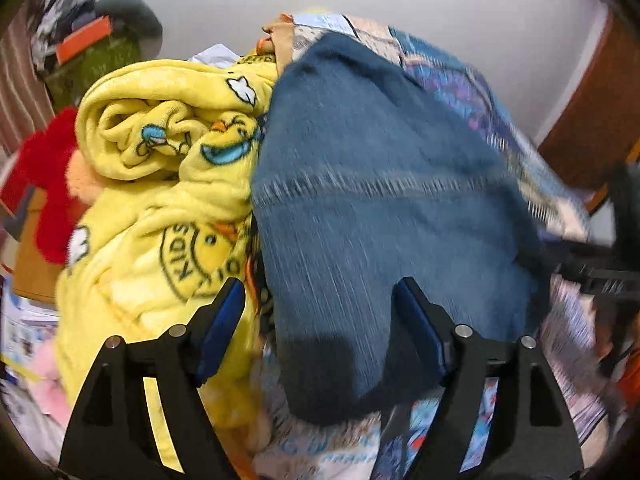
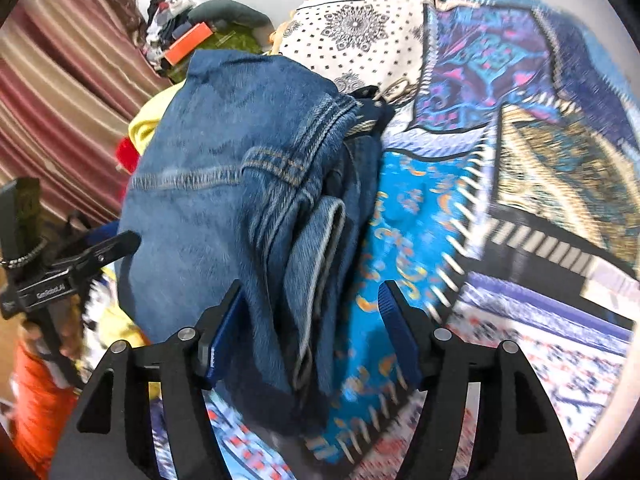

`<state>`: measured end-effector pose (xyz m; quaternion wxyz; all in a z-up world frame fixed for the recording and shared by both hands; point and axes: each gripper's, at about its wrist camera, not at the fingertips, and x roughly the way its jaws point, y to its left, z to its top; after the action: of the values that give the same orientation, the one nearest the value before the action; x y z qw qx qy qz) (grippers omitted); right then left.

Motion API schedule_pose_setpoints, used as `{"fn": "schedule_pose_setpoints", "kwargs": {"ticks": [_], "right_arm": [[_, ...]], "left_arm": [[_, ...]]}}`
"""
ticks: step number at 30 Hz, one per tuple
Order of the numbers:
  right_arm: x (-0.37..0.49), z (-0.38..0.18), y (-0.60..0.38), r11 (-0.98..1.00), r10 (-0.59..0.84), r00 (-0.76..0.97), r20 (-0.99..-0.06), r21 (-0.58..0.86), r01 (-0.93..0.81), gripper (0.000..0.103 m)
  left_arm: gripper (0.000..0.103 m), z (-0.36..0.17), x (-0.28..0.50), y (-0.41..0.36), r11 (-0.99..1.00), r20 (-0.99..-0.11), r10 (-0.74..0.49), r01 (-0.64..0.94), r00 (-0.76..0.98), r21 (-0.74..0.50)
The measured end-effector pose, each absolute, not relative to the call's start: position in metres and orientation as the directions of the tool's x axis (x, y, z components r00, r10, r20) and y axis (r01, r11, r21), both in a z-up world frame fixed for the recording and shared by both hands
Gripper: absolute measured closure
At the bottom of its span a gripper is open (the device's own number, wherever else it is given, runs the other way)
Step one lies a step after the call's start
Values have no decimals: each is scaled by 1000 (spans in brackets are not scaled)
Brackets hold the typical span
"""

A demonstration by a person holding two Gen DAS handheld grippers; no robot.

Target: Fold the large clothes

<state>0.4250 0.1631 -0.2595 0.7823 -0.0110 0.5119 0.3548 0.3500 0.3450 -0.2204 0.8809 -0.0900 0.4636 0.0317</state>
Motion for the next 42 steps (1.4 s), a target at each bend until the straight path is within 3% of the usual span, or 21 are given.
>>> {"fn": "schedule_pose_setpoints", "kwargs": {"ticks": [8, 15, 21, 28, 35, 42], "right_arm": [[393, -247, 153, 769, 429, 290, -855, 178, -614, 40], [357, -203, 135, 746, 503, 330, -799, 208, -633, 40], [312, -127, 117, 712, 606, 438, -664, 206, -671, 40], [238, -46, 93, 679, 696, 570, -437, 143, -720, 40], [163, -8, 69, 667, 738, 632, -235, 115, -736, 40], [120, -10, 58, 676, 735, 659, -160, 106, -729, 40]], "left_arm": [[22, -218, 322, 309, 995, -867, 55, -99, 496, 7], [22, -153, 285, 281, 994, -782, 104, -100, 615, 53], [22, -76, 240, 260, 994, -643, 94, -111, 760, 14], [22, 4, 161, 222, 993, -406, 107, -121, 908, -8], [22, 33, 81, 180, 985, -192, 173, -173, 966, 17], [20, 34, 30, 154, 970, -89, 240, -242, 967, -16]]}}
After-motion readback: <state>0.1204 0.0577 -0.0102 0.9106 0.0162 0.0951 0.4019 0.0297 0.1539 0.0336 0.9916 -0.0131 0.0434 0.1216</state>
